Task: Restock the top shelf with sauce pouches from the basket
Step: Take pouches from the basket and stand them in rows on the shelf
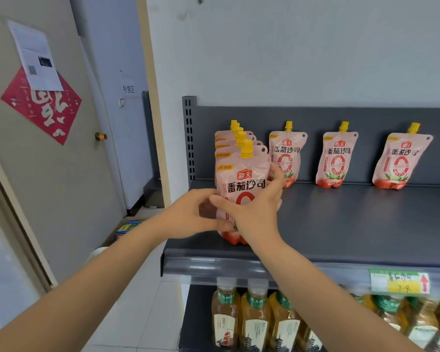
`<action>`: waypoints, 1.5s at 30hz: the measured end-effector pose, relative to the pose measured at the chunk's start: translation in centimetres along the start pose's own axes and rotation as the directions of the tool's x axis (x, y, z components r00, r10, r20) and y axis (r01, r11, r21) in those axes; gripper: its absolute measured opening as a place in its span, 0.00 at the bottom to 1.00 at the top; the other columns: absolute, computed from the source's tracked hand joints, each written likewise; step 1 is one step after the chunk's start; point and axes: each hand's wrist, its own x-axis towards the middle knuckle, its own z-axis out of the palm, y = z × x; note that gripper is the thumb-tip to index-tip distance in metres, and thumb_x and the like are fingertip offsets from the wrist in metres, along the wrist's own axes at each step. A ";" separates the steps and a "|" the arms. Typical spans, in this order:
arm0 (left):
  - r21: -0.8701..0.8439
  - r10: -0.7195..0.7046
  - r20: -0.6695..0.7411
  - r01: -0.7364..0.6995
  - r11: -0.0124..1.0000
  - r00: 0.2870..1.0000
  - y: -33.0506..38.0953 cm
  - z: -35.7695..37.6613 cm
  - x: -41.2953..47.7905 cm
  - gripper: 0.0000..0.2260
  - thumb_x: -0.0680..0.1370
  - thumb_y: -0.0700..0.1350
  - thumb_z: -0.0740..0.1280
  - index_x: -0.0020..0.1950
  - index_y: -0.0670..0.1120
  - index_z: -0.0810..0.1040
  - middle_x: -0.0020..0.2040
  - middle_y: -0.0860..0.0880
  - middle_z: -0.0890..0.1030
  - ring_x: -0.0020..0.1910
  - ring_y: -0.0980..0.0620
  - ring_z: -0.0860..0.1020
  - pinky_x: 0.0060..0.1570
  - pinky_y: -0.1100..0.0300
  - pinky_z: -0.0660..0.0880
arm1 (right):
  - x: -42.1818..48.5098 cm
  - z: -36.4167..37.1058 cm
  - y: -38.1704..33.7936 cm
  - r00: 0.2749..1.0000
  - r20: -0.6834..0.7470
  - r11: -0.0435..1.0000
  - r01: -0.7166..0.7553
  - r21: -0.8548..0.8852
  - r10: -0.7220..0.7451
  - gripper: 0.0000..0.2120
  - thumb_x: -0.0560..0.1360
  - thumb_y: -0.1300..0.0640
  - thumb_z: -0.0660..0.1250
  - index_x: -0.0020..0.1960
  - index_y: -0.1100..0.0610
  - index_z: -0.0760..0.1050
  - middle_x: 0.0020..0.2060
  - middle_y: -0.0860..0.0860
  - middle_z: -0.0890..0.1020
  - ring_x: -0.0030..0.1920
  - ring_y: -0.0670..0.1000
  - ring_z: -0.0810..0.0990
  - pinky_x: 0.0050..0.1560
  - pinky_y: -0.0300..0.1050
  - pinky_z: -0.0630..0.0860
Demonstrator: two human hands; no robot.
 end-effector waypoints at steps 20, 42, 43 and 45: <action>0.010 -0.072 -0.027 0.073 0.997 0.997 -1.4 1.3 0.1 0.24 0.66 0.44 0.79 0.60 0.50 0.77 0.53 0.54 0.83 0.52 0.57 0.81 0.57 0.54 0.78 | 1.0 -6.8 2.9 0.848 0.519 0.960 0.046 -0.277 0.109 0.32 0.59 0.53 0.82 0.59 0.52 0.71 0.50 0.43 0.81 0.48 0.44 0.81 0.49 0.41 0.80; 0.099 -0.108 0.008 0.106 0.989 0.994 -1.7 0.9 1.5 0.27 0.62 0.39 0.81 0.56 0.52 0.76 0.50 0.57 0.83 0.49 0.60 0.81 0.50 0.65 0.78 | 2.1 -5.7 4.0 0.815 0.564 0.975 -0.002 -0.224 0.131 0.41 0.59 0.54 0.82 0.67 0.48 0.66 0.60 0.42 0.78 0.60 0.45 0.77 0.62 0.47 0.76; 0.084 -0.114 0.007 0.113 0.990 0.993 -1.8 1.0 1.5 0.26 0.62 0.39 0.81 0.56 0.53 0.76 0.50 0.57 0.83 0.49 0.60 0.81 0.49 0.65 0.78 | 2.1 -5.7 4.1 0.819 0.559 0.974 0.000 -0.226 0.130 0.41 0.59 0.54 0.82 0.67 0.48 0.66 0.59 0.42 0.78 0.60 0.44 0.77 0.62 0.47 0.76; 0.049 -0.123 0.003 0.123 0.991 0.992 -1.9 1.0 1.5 0.26 0.62 0.37 0.80 0.55 0.53 0.76 0.48 0.56 0.84 0.48 0.60 0.82 0.46 0.66 0.78 | 2.2 -5.8 4.1 0.820 0.559 0.974 0.002 -0.225 0.127 0.41 0.60 0.54 0.82 0.67 0.48 0.66 0.60 0.42 0.78 0.60 0.45 0.77 0.62 0.48 0.76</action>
